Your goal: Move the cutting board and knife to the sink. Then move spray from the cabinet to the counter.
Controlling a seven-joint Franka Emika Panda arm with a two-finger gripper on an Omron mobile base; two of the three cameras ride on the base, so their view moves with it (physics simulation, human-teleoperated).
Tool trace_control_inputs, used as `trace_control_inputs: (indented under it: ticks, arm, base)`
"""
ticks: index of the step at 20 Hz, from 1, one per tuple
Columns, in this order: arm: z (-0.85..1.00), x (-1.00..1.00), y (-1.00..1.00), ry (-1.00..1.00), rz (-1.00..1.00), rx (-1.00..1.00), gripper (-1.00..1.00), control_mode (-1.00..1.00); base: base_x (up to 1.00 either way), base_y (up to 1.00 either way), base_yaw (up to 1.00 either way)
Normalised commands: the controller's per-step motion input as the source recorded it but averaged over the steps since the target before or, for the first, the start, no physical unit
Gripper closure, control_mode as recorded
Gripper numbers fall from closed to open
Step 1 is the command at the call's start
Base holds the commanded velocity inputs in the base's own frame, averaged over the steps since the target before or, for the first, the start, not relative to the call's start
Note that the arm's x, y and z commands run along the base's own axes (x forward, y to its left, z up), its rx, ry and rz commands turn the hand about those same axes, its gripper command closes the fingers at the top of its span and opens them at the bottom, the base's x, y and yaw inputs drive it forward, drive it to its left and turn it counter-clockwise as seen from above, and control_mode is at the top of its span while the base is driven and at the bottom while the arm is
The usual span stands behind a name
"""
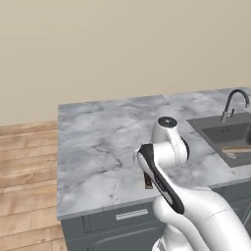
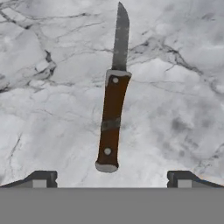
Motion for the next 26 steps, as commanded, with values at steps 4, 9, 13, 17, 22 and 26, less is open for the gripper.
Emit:
trace_control_inputs:
  ticks: [4, 9, 13, 17, 22, 26]
  arm:
    - [-0.47, 0.35, 0.00, 0.00, 0.12, -0.06, -1.00, -1.00]
    - [-0.39, 0.44, 0.00, 0.04, 0.08, -0.04, -1.00, -1.00]
    - [-0.41, 0.28, 0.00, 0.07, 0.06, 0.00, -1.00, -1.00]
    - [-0.55, 0.00, -0.04, 0.02, 0.03, 0.00, -1.00, -1.00]
    - [-0.37, -0.02, -0.08, 0.00, 0.00, 0.00, -1.00, -1.00]
    - [-0.27, -0.13, -0.10, 0.01, -0.02, 0.00, -1.00, -1.00]
  base:
    - [0.00, 0.00, 0.00]
    - [0.00, 0.00, 0.00]
    - [0.00, 0.00, 0.00]
    - [0.00, 0.00, 0.00]
    - [0.00, 0.00, 0.00]
    - [0.00, 0.00, 0.00]
